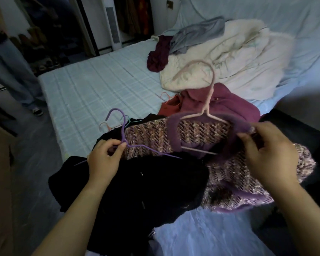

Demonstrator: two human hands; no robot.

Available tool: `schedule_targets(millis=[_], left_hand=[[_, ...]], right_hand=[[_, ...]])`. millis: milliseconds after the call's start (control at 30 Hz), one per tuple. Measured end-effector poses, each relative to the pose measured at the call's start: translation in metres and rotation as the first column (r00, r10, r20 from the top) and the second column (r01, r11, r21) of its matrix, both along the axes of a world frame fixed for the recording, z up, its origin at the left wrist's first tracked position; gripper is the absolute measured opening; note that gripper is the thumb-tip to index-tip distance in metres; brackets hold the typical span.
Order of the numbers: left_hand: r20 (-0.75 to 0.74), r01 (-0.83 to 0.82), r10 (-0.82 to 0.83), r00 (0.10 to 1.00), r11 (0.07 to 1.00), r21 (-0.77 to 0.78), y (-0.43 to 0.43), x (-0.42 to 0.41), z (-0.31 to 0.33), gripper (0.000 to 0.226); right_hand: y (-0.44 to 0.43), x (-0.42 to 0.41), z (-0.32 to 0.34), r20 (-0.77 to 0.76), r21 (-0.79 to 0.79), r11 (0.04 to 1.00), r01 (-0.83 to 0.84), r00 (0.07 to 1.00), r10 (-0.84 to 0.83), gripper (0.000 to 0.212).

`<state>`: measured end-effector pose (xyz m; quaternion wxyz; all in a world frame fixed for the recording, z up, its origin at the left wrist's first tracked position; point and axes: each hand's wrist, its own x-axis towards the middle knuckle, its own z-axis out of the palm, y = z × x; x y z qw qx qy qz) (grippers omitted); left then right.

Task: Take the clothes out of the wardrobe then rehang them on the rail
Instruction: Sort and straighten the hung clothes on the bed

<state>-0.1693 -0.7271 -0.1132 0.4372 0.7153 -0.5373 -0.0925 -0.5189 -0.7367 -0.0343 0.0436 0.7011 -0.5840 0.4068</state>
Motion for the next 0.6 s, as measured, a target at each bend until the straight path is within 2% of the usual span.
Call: schedule_targets(millis=[133,233,367,600], left_hand=[[-0.029,-0.071,0.071,0.997,0.997,-0.031,-0.009,0.0,0.005,0.012],[-0.035,-0.075,0.075,0.997,0.997,-0.025,-0.043,-0.003,0.009,0.01],[0.039,-0.067,0.064,0.997,0.994,0.084,-0.106,0.002,-0.006,0.015],[0.065,-0.15,0.137,0.988,0.945,0.291,-0.214,0.042,-0.082,0.024]], right_hand=[[-0.009,-0.045,0.012,0.065,0.001,0.99,0.142,0.988,-0.141,0.029],[-0.038,-0.061,0.002,0.089,0.053,0.983,0.176,0.98,-0.18,0.032],[-0.083,-0.06,-0.018,0.067,0.096,0.977,0.19,0.978,-0.196,0.033],[-0.188,-0.079,-0.058,0.032,0.157,0.96,0.232,0.97,-0.239,0.029]])
